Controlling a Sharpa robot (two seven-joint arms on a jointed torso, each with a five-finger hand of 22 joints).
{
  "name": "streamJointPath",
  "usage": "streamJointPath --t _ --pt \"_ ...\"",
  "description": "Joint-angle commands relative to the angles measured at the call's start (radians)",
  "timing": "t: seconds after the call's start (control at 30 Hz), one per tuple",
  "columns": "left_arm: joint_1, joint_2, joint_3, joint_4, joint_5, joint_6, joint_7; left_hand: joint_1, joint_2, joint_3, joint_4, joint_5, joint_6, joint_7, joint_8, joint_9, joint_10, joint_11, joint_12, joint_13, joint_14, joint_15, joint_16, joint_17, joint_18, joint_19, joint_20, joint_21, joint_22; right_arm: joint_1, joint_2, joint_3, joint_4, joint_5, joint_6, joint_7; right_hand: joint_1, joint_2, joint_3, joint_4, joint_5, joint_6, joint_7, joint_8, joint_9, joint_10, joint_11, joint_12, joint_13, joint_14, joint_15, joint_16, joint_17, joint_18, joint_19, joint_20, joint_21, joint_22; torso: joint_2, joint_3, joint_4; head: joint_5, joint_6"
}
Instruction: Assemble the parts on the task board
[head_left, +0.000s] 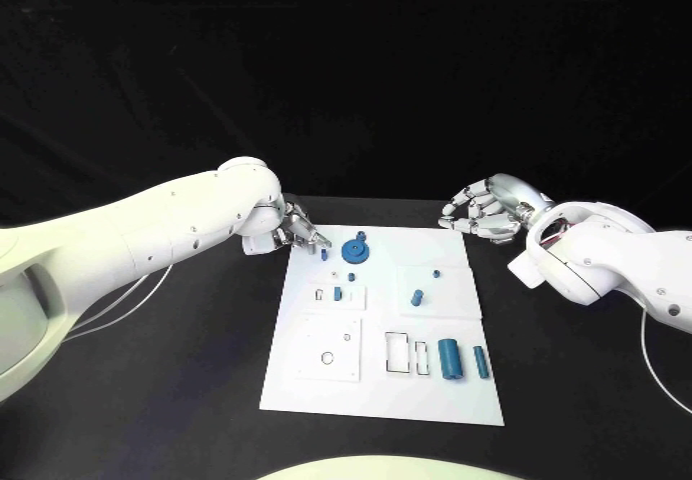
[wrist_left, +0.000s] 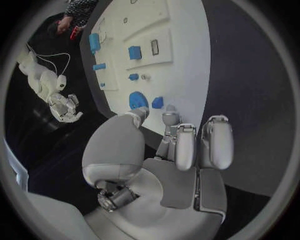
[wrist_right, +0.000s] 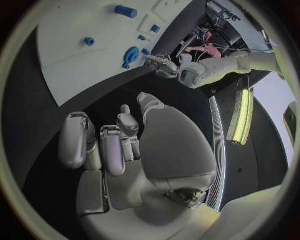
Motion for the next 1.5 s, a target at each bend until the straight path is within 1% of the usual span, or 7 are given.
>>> streamJointPath --t 0.03,0.47,0.57,0.77,0.97,1.3,1.5 --pt "-0.001 0.002 -0.001 0.004 0.016 0.02 0.013 -0.007 0.002 -0.005 0.0 -0.004 0.005 0.001 -0.004 -0.001 0.006 -0.001 0.005 0.002 0.076 0.007 0.004 0.156 0.009 0.006 0.0 0.005 0.027 0.0 0.001 0.0 0.001 -0.011 0.009 0.008 -0.004 -0.006 0.007 -0.001 0.006 -0.006 -0.001 0.005 0.001 -0.007 0.001 -0.004 -0.001 0.063 -0.005 -0.004 0.089 0.014 -0.004 0.001 -0.007 0.139 0.001 -0.0001 -0.0002 -0.001 -0.001" --pt "-0.005 0.014 -0.002 0.0 0.017 0.016 0.018 0.014 0.006 -0.004 -0.004 -0.002 0.009 -0.001 -0.004 -0.005 0.007 -0.003 0.008 0.002 0.077 0.006 0.005 0.158 0.008 0.007 -0.001 0.006 0.029 0.0 0.002 0.0 0.001 -0.012 0.011 0.007 -0.005 -0.005 0.01 -0.001 0.006 -0.005 -0.001 0.005 0.002 -0.007 0.001 -0.004 -0.001 0.063 -0.005 -0.005 0.089 0.014 -0.004 0.001 -0.008 0.139 0.0 0.0001 0.0004 -0.003 -0.001" --pt "-0.005 0.016 -0.003 -0.003 0.017 0.015 0.017 0.029 0.013 -0.001 -0.005 -0.001 0.012 -0.002 -0.005 -0.008 0.007 -0.004 0.011 0.003 0.077 0.005 0.005 0.158 0.008 0.007 -0.002 0.007 0.03 0.0 0.002 0.0 0.001 -0.012 0.012 0.007 -0.005 -0.005 0.01 -0.001 0.006 -0.005 -0.001 0.005 0.002 -0.007 0.001 -0.004 -0.001 0.063 -0.005 -0.005 0.089 0.014 -0.004 0.001 -0.008 0.139 0.0 0.0004 0.0001 -0.003 0.0" --pt "-0.005 0.018 -0.004 -0.009 0.02 0.007 0.016 0.077 0.04 0.018 -0.009 0.0 0.021 -0.004 -0.004 -0.015 0.008 -0.006 0.015 0.003 0.077 0.003 0.006 0.158 0.008 0.008 -0.003 0.008 0.033 0.0 0.002 0.0 0.001 -0.012 0.013 0.006 -0.005 -0.005 0.01 -0.001 0.006 -0.005 -0.001 0.005 0.002 -0.007 0.001 -0.004 -0.001 0.063 -0.005 -0.005 0.089 0.014 -0.004 0.001 -0.008 0.139 0.0 0.0006 0.0002 -0.004 -0.001" --pt "-0.005 0.019 -0.005 -0.011 0.029 0.011 0.019 0.141 0.059 0.052 -0.029 -0.002 0.03 -0.011 0.004 -0.016 0.008 -0.012 0.018 0.002 0.077 -0.002 0.005 0.157 0.007 0.009 -0.006 0.009 0.036 0.0 0.002 0.0 0.001 -0.013 0.014 0.006 -0.005 -0.006 0.012 -0.002 0.006 -0.005 -0.001 0.006 0.002 -0.006 0.001 -0.003 0.0 0.063 -0.005 -0.004 0.089 0.014 -0.004 0.001 -0.006 0.14 0.0 0.0011 0.0004 -0.005 -0.002" --pt "-0.006 0.019 -0.007 -0.015 0.034 0.01 0.02 0.175 0.069 0.08 -0.04 -0.004 0.032 -0.014 0.008 -0.017 0.011 -0.015 0.019 0.001 0.076 -0.004 0.005 0.155 0.007 0.01 -0.008 0.009 0.038 0.0 0.0 0.0 0.001 -0.014 0.017 0.005 -0.005 -0.006 0.012 -0.002 0.006 -0.005 -0.001 0.006 0.002 -0.006 0.001 -0.003 0.0 0.063 -0.005 -0.004 0.089 0.014 -0.004 0.001 -0.006 0.14 0.0 0.0007 0.0007 -0.005 -0.004" --pt "-0.006 0.016 -0.007 -0.015 0.046 0.008 0.02 0.223 0.078 0.154 -0.08 -0.001 0.027 -0.016 0.014 -0.018 0.01 -0.018 0.016 -0.005 0.076 -0.008 0.005 0.155 0.007 0.01 -0.011 0.009 0.039 0.0 0.0 0.0 0.001 -0.014 0.019 0.005 -0.005 -0.006 0.015 -0.002 0.007 -0.005 -0.001 0.006 0.003 -0.005 0.001 -0.003 0.0 0.063 -0.005 -0.005 0.088 0.014 -0.004 0.0 -0.008 0.14 -0.001 0.0007 0.0009 -0.005 -0.003"
